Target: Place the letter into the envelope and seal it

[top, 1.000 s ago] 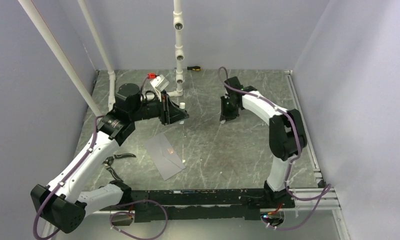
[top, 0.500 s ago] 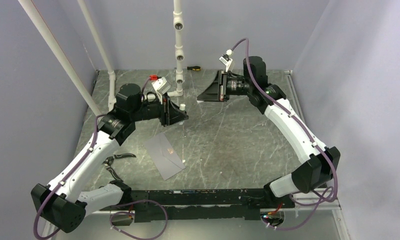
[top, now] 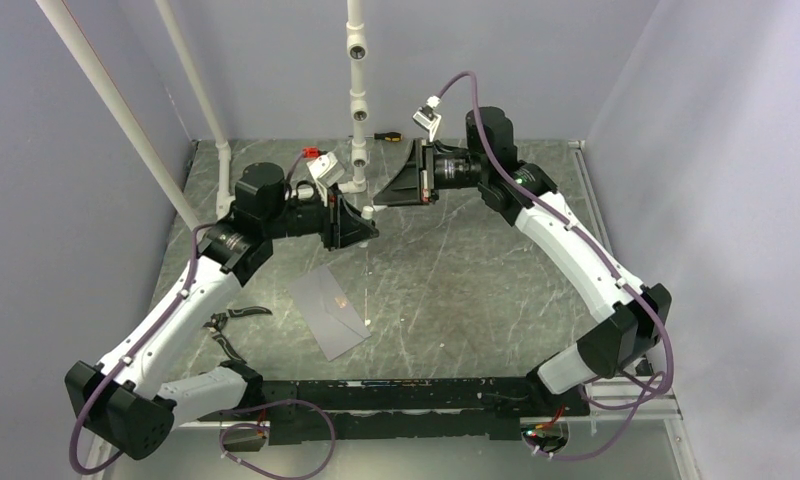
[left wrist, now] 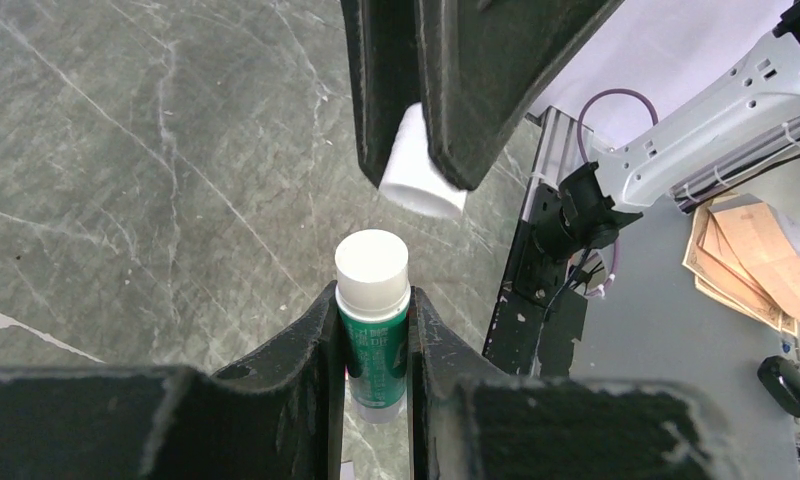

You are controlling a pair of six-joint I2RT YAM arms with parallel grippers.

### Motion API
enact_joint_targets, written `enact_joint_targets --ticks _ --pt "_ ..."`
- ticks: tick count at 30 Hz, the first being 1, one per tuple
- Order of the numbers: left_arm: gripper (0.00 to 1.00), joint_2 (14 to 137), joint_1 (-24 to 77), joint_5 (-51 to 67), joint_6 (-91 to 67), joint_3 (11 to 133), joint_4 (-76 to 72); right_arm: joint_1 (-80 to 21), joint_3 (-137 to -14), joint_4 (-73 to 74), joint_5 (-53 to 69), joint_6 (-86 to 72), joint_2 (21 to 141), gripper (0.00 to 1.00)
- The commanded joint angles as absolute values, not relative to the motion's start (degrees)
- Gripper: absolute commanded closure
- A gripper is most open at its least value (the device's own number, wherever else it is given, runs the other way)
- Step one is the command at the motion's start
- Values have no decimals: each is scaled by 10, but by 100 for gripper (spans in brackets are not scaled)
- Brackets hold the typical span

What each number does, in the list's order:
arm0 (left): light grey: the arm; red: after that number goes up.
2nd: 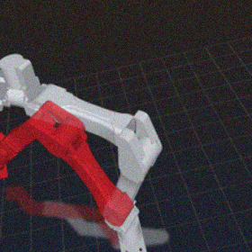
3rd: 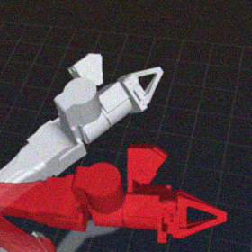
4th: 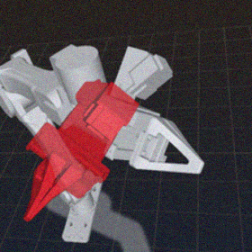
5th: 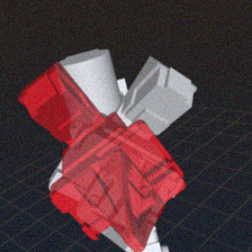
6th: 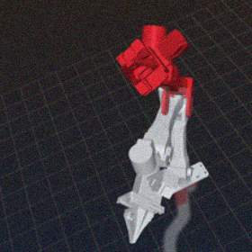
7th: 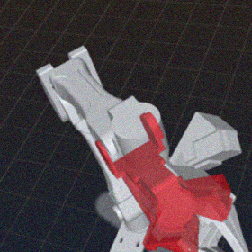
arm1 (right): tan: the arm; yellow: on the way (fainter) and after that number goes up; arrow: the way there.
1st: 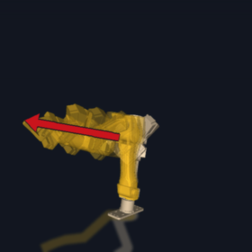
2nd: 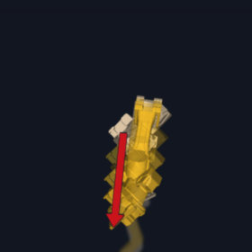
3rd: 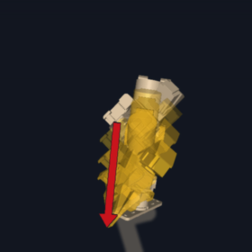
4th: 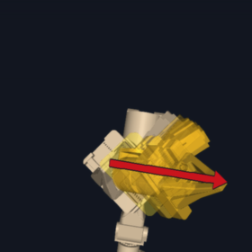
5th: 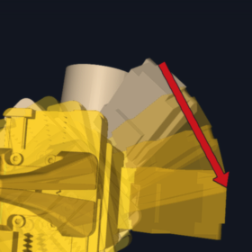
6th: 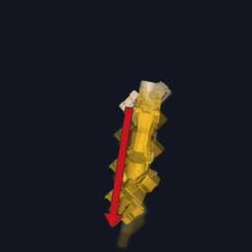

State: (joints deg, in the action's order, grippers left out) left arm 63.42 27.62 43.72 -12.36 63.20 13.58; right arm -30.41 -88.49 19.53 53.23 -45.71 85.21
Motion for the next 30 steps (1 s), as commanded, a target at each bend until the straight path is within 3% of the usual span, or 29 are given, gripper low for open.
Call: enact_joint_targets --ticks 1,19,30 --pt "98 638 276 451 -89 671 146 -314 -938 245 527 -423 866 100" --pt "98 693 276 495 33 755 264 -336 -1014 354 495 -351 904 100" --pt "98 763 276 522 158 858 431 -356 -1070 453 503 -308 940 100"
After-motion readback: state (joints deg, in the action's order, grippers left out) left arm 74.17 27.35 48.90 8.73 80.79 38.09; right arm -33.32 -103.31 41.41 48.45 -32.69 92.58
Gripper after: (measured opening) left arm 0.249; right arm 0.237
